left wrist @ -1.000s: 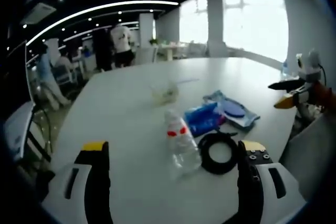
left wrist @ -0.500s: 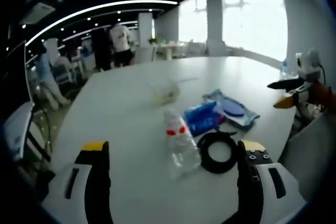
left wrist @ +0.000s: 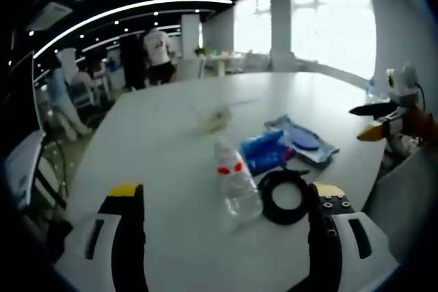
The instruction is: Arrange the tabletop items into an orderly group along one side of the table until the central work area is clear of visible clutter.
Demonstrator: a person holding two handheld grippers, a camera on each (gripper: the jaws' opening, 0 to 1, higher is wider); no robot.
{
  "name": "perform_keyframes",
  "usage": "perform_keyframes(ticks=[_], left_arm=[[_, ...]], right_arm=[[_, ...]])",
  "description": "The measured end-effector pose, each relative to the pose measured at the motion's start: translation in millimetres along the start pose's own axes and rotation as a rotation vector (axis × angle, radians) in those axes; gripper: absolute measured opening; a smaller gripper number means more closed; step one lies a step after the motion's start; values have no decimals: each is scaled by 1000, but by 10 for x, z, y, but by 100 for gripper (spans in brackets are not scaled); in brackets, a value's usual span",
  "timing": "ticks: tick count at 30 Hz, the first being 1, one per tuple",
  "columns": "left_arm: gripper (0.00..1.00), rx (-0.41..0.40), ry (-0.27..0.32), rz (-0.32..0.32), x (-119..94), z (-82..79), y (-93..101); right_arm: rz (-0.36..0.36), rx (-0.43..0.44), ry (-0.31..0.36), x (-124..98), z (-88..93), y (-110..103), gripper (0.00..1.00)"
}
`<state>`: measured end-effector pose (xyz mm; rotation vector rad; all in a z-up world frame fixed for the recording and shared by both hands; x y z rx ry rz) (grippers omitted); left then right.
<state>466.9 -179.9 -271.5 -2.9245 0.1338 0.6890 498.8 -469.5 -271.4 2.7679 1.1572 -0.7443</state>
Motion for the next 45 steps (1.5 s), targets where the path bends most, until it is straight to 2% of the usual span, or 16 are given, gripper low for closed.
perform_keyframes(ticks=[37,45], left_arm=[[93,-24,-46,-7,-19,82,-4],[92,-21,-55,-5,-11,49,2]], right_arm=[[-6,11,-6,10,18,-15,100],[-2,10,2,4,0,-5,100]])
Point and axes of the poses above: the point that each gripper's makers call its tool centre point, and the gripper's own axes: x roughly forward along the fingers, y roughly to its right, z roughly out of its underside, the point moved 2 cm from there along -x, roughly backward along the fingers, and after that the axes turned 12 degrees about -z, right-handed, at the moved point
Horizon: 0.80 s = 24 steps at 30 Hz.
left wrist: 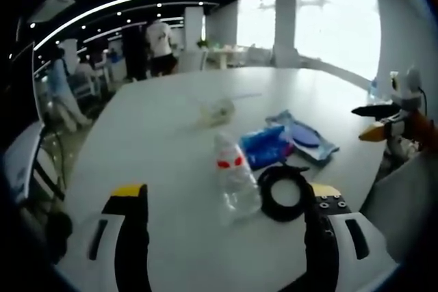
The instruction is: Arrange the tabletop items into an orderly group along one side of the table until the central work area is clear of visible clutter.
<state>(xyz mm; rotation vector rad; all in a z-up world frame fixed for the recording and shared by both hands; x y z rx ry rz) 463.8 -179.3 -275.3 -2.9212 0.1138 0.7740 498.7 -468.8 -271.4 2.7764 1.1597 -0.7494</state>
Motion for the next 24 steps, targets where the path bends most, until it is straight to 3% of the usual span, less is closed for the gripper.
perform_keyframes(ticks=[11,24], left_arm=[[91,-2,12,-19,12,-86,-49],[89,0,-8,-23,22,-78,-101]], right_arm=[[-11,3,0,10,-4,-26,100],[-7,4,-3,4,3,-16,100]])
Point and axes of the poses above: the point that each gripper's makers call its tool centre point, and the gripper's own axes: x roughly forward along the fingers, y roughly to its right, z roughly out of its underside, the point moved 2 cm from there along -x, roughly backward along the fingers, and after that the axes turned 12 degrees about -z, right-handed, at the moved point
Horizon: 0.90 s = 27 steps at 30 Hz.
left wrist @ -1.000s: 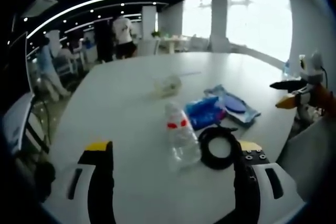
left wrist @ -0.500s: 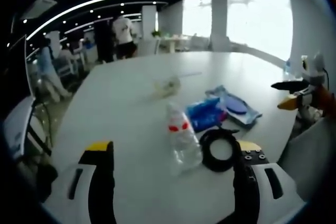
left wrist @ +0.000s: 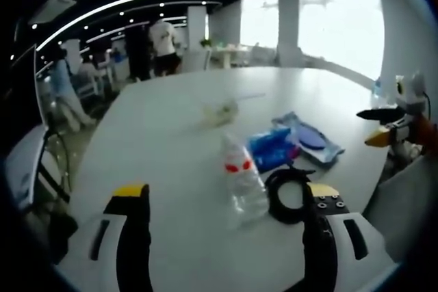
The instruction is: Arrange the tabletop items into an orderly group along one side of the table until the central work area is clear of visible clutter.
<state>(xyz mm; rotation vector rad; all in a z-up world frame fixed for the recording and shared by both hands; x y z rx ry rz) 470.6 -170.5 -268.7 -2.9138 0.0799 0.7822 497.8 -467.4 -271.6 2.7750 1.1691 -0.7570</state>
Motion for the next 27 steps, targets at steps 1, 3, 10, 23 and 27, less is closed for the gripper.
perform_keyframes(ticks=[1,3,10,23,27], left_arm=[[89,3,-3,0,3,2,-5],[89,12,-13,-2,14,9,-16],[87,4,0,1,33,-45,-6],[83,16,-36,17,157,-104,30],[82,9,-56,17,225,-128,28]], right_arm=[[3,-3,4,-5,-8,7,100],[4,1,9,-11,-15,9,100],[6,3,-3,-7,12,20,100],[5,11,-8,-3,25,16,100],[5,13,-7,0,25,16,100]])
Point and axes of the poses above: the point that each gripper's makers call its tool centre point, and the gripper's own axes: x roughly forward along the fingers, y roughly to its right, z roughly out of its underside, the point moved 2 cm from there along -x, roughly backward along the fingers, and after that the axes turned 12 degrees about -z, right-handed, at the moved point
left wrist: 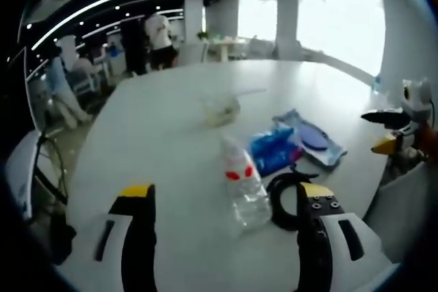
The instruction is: Arrange the tabletop items into an orderly group along one side of the table until the central work area is clear of visible clutter.
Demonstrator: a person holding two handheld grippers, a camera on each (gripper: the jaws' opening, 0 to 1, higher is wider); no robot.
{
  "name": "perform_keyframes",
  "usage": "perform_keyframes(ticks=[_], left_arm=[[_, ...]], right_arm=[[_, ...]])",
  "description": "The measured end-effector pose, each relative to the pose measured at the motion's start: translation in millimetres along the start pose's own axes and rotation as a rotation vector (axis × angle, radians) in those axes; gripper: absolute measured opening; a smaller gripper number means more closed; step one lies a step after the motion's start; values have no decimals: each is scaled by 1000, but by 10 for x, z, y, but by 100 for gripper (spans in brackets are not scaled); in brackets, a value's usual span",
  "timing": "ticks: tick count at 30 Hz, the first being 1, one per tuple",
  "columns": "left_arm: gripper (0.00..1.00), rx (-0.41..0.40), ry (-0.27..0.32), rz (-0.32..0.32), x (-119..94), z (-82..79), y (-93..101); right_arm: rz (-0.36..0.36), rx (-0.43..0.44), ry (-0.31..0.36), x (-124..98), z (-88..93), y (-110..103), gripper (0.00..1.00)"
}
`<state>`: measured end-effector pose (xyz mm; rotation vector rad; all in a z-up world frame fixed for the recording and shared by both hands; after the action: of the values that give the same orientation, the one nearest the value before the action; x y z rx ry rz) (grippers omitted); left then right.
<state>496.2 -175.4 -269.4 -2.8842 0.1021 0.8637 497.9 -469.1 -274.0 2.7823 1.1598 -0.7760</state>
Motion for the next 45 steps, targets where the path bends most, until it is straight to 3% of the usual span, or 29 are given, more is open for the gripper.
perform_keyframes(ticks=[20,29,45], left_arm=[[73,-21,-96,41,433,-79,205],[69,-24,-136,30,621,-113,241],[63,-37,-258,25,935,9,312]], right_arm=[[5,8,-13,2,32,3,100],[0,11,-23,13,50,-9,100],[-12,-5,-58,48,106,-49,99]])
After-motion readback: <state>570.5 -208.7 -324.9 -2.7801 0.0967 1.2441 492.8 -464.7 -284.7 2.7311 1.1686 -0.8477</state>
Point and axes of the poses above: the point that each gripper's makers call its tool centre point, and the gripper's own axes: x roughly forward along the fingers, y roughly to its right, z roughly out of its underside, the point moved 2 cm from there along -x, roughly backward along the fingers, and after that the axes turned 12 degrees about -z, right-handed, at the moved point
